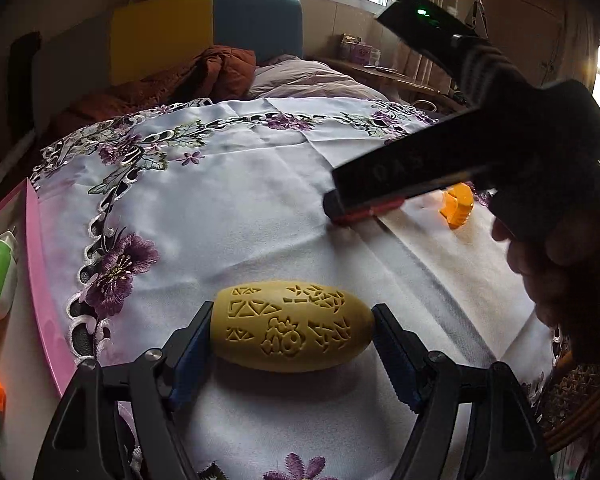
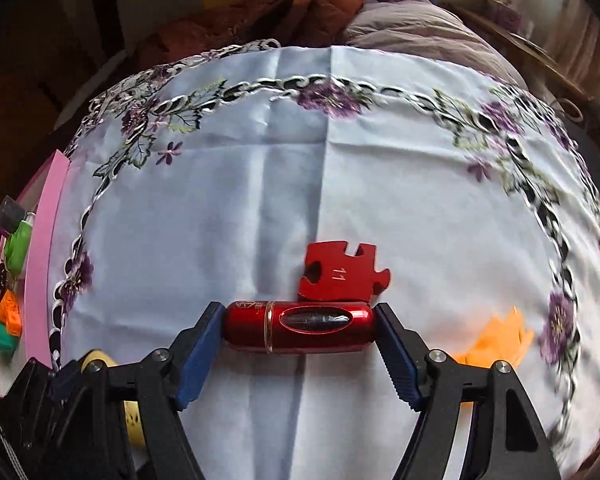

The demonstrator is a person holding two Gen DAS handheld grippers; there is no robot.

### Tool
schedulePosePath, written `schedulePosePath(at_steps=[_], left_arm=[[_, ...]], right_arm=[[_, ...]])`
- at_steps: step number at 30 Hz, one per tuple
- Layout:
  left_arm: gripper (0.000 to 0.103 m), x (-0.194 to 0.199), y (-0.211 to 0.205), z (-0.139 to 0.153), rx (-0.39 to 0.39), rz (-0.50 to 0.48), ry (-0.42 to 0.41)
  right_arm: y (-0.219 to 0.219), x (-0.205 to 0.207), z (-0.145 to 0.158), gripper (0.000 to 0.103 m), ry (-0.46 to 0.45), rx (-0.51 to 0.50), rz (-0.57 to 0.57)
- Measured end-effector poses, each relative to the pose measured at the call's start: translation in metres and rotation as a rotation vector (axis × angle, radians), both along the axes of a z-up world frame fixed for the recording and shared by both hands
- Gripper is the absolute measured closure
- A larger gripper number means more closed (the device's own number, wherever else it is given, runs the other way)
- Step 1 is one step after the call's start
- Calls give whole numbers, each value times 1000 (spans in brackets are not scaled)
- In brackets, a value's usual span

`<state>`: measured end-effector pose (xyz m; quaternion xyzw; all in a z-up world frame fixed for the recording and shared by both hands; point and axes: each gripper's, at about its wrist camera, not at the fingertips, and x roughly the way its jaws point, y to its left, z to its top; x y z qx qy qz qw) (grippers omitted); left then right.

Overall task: Organize rigid objects
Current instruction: 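Lift the yellow egg with the left gripper while the right gripper grasps the red cylinder, then carry the yellow egg toward the tray with the left gripper while the right holds the red cylinder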

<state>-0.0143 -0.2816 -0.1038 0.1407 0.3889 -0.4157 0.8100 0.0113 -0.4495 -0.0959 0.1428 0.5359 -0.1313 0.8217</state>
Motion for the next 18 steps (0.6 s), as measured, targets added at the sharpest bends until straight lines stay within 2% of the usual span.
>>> schedulePosePath(at_steps=[7,18], left_arm=[[26,-1,0,0,0,2,-6],[26,-2,1,2,4,26,-15]], right_arm=[[3,22,-4,28,-30,-62,138],[3,26,-12,29,-16,-65,129]])
